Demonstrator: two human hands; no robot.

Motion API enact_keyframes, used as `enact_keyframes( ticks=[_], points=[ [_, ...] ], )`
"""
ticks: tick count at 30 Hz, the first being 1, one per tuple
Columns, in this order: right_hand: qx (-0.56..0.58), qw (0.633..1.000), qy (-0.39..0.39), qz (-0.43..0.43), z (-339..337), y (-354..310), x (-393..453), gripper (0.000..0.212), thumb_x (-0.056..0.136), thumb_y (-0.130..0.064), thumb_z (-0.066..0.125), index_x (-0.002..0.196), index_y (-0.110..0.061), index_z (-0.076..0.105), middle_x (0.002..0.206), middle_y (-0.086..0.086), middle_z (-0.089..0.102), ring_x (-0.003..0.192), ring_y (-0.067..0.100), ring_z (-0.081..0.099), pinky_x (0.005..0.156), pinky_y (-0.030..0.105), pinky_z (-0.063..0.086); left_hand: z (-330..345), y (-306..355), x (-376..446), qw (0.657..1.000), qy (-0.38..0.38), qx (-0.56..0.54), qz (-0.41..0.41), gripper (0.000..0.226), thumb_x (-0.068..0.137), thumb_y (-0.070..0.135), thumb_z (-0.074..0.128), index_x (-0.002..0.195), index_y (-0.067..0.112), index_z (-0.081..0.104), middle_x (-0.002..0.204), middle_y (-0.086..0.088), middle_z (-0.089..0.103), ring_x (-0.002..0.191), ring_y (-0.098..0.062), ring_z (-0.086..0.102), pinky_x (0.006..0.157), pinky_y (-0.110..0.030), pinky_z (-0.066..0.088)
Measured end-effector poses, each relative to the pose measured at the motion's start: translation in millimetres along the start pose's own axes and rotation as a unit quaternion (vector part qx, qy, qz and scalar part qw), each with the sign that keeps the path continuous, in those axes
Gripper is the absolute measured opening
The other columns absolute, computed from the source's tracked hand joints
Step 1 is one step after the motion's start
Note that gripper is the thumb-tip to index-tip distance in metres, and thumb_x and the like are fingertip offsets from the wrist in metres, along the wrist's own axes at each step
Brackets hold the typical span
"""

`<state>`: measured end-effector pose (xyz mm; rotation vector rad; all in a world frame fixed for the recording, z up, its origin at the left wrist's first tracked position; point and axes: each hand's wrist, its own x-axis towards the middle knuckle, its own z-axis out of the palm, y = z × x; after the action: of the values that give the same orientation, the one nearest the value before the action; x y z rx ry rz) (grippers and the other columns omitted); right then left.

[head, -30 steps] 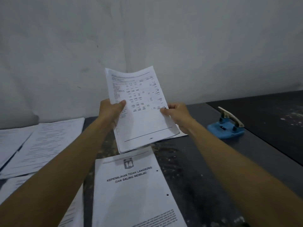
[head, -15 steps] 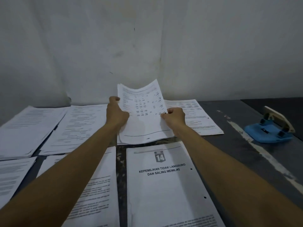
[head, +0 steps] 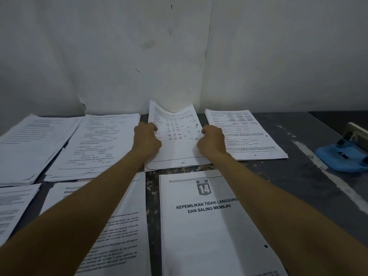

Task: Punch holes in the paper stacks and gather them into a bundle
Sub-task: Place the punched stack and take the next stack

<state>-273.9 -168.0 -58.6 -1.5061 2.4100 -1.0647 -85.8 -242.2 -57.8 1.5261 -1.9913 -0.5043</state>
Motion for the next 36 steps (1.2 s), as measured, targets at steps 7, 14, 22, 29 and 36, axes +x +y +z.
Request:
enact_keyframes(
  ticks=[7,14,22,29,36],
  points=[
    [-0.021,0.998,0.011,-0.061,-5.3,-18.3,-14.5,0.021,0.079,0.004,0.067,0.099,0.000,0.065,0.107,0.013,0.057,0.092,0.028,0.058,0.075,0.040,0.054,-19.2,1.4,-12.4,0.998,0.028,0.058,0.027,0.045,0.082,0.011,0.071,0.125,0.009,0.060,0.137,-0.014,0.049,0.133,-0.031,0.035,0.105,-0.035,0.034],
    [0.010,0.996,-0.009,-0.091,-13.9,-49.4,-54.4,0.025,0.083,-0.004,0.067,0.108,-0.006,0.067,0.114,0.008,0.060,0.099,0.024,0.058,0.072,0.028,0.043,-65.2,-3.2,-57.2,0.996,0.067,0.062,0.019,0.034,0.085,0.014,0.072,0.118,0.009,0.066,0.129,-0.012,0.054,0.121,-0.027,0.048,0.087,-0.029,0.039],
    [0.045,0.990,-0.040,-0.124,-13.3,-77.5,-118.0,0.025,0.087,-0.010,0.065,0.112,-0.010,0.065,0.115,0.004,0.063,0.100,0.019,0.058,0.077,0.024,0.040,-120.3,-30.6,-138.6,0.996,0.041,0.078,-0.005,0.031,0.088,0.024,0.070,0.117,0.013,0.064,0.134,-0.010,0.053,0.123,-0.027,0.049,0.091,-0.031,0.039],
    [0.044,0.984,-0.069,-0.161,-13.1,-87.1,-190.8,0.016,0.086,-0.005,0.062,0.100,0.000,0.068,0.101,0.010,0.068,0.092,0.023,0.063,0.078,0.033,0.053,-143.4,-68.9,-221.4,0.992,-0.027,0.104,-0.071,0.048,0.091,0.036,0.066,0.131,0.012,0.054,0.135,-0.011,0.051,0.123,-0.028,0.049,0.091,-0.031,0.040],
    [-0.055,0.971,-0.171,-0.160,-8.6,-98.7,-245.6,0.028,0.085,-0.020,0.065,0.108,-0.007,0.057,0.114,0.011,0.058,0.110,0.026,0.051,0.076,0.028,0.045,-131.6,-89.8,-267.5,0.978,-0.039,0.180,-0.094,0.081,0.091,0.062,0.056,0.146,0.007,0.036,0.145,-0.020,0.042,0.136,-0.036,0.037,0.110,-0.047,0.037]
  ],
)
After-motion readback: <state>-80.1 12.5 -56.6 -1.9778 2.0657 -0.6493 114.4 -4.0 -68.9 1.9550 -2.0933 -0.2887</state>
